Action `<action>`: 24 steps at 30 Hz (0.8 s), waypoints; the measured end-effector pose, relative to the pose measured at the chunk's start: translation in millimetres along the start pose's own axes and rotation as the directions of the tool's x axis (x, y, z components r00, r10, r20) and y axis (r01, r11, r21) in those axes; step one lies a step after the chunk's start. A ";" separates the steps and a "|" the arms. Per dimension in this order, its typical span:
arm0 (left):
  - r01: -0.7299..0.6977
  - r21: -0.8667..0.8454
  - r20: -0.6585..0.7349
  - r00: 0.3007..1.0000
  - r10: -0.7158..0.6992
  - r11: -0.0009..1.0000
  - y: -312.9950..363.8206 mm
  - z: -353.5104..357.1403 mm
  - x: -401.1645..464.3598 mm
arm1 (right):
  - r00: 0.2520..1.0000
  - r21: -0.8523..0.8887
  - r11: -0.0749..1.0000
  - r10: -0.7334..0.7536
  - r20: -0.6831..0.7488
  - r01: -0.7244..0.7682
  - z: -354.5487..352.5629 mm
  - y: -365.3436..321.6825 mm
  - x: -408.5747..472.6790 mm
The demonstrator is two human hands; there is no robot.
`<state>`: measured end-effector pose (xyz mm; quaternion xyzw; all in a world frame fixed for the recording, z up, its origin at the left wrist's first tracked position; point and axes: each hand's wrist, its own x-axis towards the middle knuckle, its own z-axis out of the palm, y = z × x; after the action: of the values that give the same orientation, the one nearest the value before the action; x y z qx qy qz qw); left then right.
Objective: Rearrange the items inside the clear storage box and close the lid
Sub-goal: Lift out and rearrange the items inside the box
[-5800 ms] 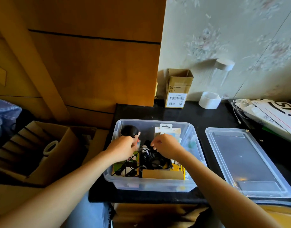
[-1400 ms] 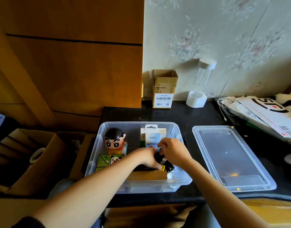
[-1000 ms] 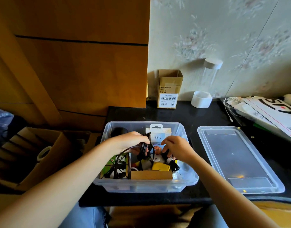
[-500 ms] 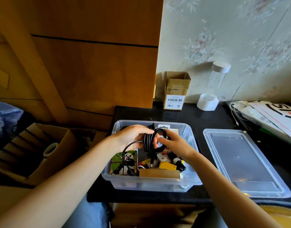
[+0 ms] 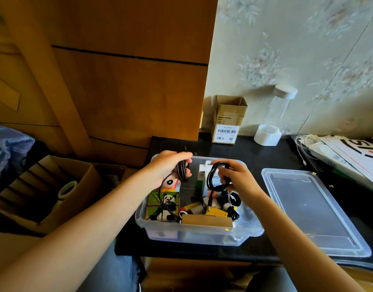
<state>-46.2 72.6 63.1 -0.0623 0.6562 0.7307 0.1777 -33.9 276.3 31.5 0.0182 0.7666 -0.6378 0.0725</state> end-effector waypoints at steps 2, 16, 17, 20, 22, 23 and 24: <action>-0.005 -0.171 -0.003 1.000 0.004 0.985 6.0 -4.4 1.0 | 0.997 -0.021 1.000 0.016 0.078 -0.014 3.5 -3.5 -3.8; -0.264 -0.536 -0.295 0.949 0.116 0.802 18.5 11.4 0.5 | 0.978 -0.074 0.988 0.148 0.146 -0.139 19.2 -12.8 -20.9; -0.262 -0.546 -0.269 0.954 0.130 0.796 16.0 11.8 -0.4 | 0.965 -0.081 0.985 0.168 0.201 -0.154 17.3 -10.2 -22.6; -0.250 -0.544 -0.177 0.967 0.181 0.801 5.9 12.2 -2.7 | 0.931 -0.092 0.975 0.220 0.291 -0.202 16.0 -5.9 -25.8; -0.236 -0.534 -0.121 0.972 0.203 0.812 -0.7 11.3 -2.2 | 0.931 -0.074 0.967 0.256 0.261 -0.245 18.1 -4.8 -26.3; -0.233 -0.517 -0.095 0.972 0.216 0.824 -3.3 10.5 -2.4 | 0.934 -0.041 0.964 0.266 0.237 -0.264 19.3 -3.8 -25.5; -0.230 -0.497 -0.067 0.971 0.227 0.837 -5.5 9.5 -2.9 | 0.941 0.004 0.962 0.266 0.209 -0.272 20.0 -3.0 -24.5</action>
<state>-40.4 81.8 60.1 -0.0294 0.4471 0.8916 0.0650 -8.3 257.7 34.2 0.0577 0.7346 -0.6329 0.2376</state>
